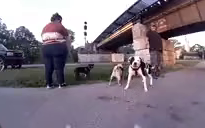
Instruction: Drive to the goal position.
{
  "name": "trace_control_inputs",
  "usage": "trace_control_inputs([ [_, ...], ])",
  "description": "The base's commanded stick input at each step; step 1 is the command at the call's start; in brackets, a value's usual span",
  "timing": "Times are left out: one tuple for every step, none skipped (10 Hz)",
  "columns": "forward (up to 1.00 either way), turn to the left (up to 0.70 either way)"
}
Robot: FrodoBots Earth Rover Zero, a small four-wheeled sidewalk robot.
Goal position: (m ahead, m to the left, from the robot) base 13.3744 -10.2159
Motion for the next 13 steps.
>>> trace_control_inputs([
  [0.0,-1.0],
  [0.0,-1.0],
  [0.0,-1.0],
  [0.0,-1.0],
  [0.0,-1.0],
  [0.0,-1.0],
  [0.0,-1.0],
  [0.0,-1.0],
  [0.0,-1.0],
  [0.0,-1.0],
  [0.0,-1.0],
  [0.0,-1.0],
  [0.0,-1.0],
])
